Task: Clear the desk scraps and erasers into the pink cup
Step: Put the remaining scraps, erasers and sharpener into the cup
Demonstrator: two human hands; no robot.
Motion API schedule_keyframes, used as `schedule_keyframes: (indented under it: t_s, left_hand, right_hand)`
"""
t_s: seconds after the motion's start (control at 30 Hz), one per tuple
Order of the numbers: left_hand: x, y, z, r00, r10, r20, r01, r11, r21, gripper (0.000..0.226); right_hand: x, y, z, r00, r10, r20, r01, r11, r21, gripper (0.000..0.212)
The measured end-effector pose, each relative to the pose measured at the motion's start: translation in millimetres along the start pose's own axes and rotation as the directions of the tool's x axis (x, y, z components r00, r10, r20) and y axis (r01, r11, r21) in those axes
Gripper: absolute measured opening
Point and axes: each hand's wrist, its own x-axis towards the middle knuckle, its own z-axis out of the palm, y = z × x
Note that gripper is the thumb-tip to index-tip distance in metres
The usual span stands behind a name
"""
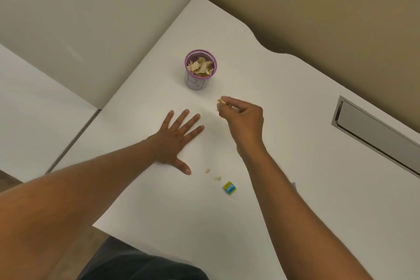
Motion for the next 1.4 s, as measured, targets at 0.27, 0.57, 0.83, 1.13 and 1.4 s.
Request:
schedule_keyframes:
  t_s: [0.27,0.57,0.83,1.13,1.4]
  left_hand:
    - [0,-1,3,1.0,-0.001,-0.007,0.001,1.0,0.003,0.145]
    - [0,-2,10,0.999,-0.003,-0.045,0.003,1.0,-0.013,0.144]
    - [-1,0,7,0.999,0.004,-0.037,-0.004,1.0,0.008,0.144]
    - [-2,1,2,1.0,0.0,-0.009,0.0,1.0,0.02,0.143]
    - [-1,3,3,1.0,-0.011,-0.025,0.012,0.999,0.042,0.143]
  right_hand:
    - [97,-82,66,0.9,-0.307,0.31,0.435,0.699,-0.568,0.026]
    - [128,-69,101,0.823,-0.136,0.552,0.568,0.196,-0.799,0.023]
    - [119,-96,99,0.847,-0.072,0.526,0.529,0.202,-0.824,0.034]
    - [105,-121,55,0.854,-0.198,0.482,0.511,0.499,-0.7,0.025]
    - [30,-19,-39,0.926,-0.057,0.374,0.315,0.666,-0.677,0.03]
